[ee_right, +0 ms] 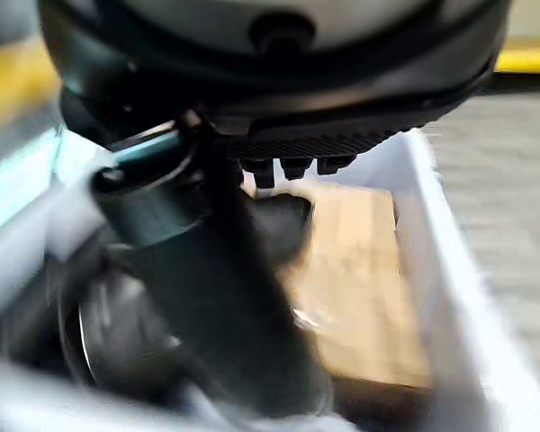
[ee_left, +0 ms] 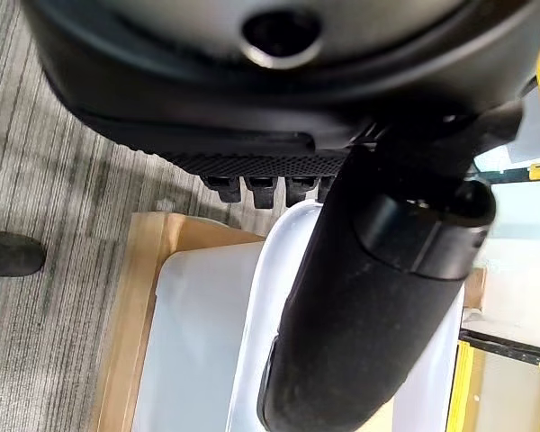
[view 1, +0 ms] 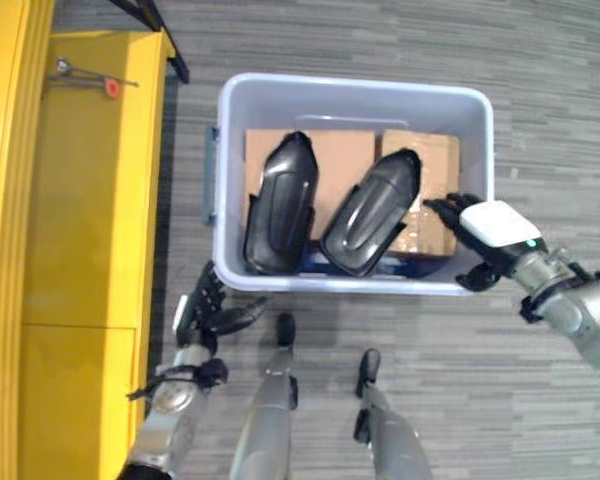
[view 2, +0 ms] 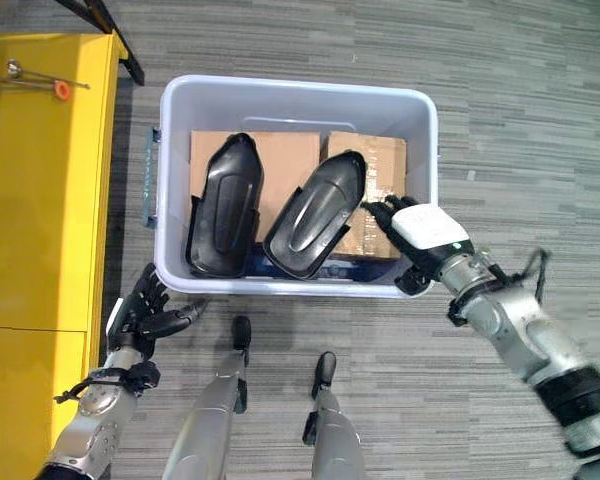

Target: Move parts from the plastic box to the shelf.

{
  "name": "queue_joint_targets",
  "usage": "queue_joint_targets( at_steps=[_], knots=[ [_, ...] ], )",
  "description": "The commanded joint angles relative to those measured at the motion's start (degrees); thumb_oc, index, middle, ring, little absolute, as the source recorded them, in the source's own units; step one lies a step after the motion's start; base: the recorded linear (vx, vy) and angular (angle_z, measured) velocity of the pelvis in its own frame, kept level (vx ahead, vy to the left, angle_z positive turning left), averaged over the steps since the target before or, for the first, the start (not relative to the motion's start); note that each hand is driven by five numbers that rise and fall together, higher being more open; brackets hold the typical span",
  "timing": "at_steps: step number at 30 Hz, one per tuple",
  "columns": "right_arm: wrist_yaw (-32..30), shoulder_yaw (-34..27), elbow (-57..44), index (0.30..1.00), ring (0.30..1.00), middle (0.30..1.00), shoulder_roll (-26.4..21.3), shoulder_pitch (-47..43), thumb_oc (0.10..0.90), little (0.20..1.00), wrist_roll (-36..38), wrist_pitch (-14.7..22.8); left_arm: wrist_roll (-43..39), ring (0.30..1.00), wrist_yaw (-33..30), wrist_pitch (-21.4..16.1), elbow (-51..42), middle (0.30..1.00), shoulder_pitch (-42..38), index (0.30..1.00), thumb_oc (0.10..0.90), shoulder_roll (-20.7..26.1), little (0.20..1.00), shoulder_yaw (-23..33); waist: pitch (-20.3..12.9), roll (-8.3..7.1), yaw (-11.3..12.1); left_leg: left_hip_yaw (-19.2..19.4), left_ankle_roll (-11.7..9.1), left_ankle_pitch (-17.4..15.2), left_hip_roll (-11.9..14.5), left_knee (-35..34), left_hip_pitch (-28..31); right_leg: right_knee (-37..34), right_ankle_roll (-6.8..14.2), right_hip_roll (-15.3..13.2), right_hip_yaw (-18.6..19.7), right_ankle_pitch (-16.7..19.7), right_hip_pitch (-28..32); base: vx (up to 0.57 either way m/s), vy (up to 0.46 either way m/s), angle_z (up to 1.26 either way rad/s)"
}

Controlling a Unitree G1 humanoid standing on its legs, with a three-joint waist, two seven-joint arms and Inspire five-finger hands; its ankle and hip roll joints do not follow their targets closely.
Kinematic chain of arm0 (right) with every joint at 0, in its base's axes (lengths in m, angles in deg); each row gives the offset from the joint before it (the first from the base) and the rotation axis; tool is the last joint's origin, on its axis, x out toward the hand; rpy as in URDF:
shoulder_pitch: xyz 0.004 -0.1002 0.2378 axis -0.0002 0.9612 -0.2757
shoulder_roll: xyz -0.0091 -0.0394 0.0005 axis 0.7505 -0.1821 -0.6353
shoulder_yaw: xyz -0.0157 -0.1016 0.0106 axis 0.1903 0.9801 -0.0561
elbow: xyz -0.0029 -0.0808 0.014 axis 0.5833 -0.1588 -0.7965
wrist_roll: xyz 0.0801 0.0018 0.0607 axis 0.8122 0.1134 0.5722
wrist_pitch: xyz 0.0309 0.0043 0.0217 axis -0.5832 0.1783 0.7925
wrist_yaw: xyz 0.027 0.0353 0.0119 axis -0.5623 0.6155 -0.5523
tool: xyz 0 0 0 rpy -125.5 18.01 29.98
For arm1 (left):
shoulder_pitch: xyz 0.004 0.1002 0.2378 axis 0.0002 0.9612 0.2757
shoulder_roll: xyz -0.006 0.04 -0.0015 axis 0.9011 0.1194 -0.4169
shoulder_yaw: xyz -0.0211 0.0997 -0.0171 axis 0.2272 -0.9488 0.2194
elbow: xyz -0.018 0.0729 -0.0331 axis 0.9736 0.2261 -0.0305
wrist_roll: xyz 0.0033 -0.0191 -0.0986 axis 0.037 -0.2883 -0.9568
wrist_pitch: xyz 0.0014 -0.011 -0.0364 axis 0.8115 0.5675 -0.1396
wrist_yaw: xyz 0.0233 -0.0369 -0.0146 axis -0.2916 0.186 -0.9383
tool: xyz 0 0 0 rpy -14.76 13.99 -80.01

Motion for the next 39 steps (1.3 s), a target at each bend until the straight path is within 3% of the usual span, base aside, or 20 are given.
queue_joint_targets(
  at_steps=[1,4,18,25,39],
  knots=[
    [-7.7,-3.2,-1.5,1.0,1.0,1.0,2.4,-7.7,0.9,1.0,11.4,0.4,1.7,1.0,0.7,-3.3,-3.0,1.0,-2.2,1.0,0.9,-0.5,1.0,-1.6,-2.8,-3.39,0.2,-2.0,-3.4,-4.6,3.9,1.1,2.8,3.6,2.3,-4.6,-0.8,-2.0,0.1,-0.01,-0.002,-0.04],
    [-12.1,-6.7,0.0,1.0,1.0,1.0,11.7,-7.5,0.9,1.0,19.4,0.7,0.8,1.0,0.0,-2.9,-3.3,1.0,-1.6,1.0,0.9,-1.2,1.0,-1.7,-2.6,-2.67,0.1,-1.6,-3.2,-4.8,3.9,1.3,3.1,3.9,2.1,-4.5,-0.2,-2.2,0.0,0.0,-0.003,-0.02],
    [-20.1,-11.5,-7.5,1.0,1.0,1.0,27.7,-6.9,0.9,1.0,29.9,3.9,0.6,1.0,-1.8,-1.4,-4.3,1.0,-0.6,1.0,0.9,-2.1,1.0,-2.0,-1.9,-0.18,-0.7,-0.4,-3.0,-4.6,3.4,1.5,2.7,4.9,1.7,-4.9,1.3,-2.1,-1.9,-0.01,0.006,-0.02],
    [-24.4,-13.6,-8.7,1.0,1.0,1.0,31.8,-4.7,0.9,1.0,28.7,3.9,1.2,1.0,-2.6,-1.1,-5.3,1.0,-0.4,1.0,0.9,-2.4,1.0,-2.6,-1.6,0.66,-1.1,-0.1,-2.9,-4.7,3.3,1.8,2.4,5.3,1.7,-5.1,1.6,-2.1,-2.5,0.0,0.003,-0.03],
    [-30.8,-12.8,-2.2,1.0,1.0,1.0,41.3,-7.2,0.9,1.0,38.0,6.8,1.8,1.0,-5.6,-1.3,-5.7,1.0,-1.9,1.0,0.9,-3.1,1.0,-5.8,1.1,3.27,-2.0,1.4,-2.6,-4.8,2.7,2.6,1.2,6.5,1.5,-5.6,3.2,-1.6,-5.0,-0.01,0.008,-0.03]
  ],
)
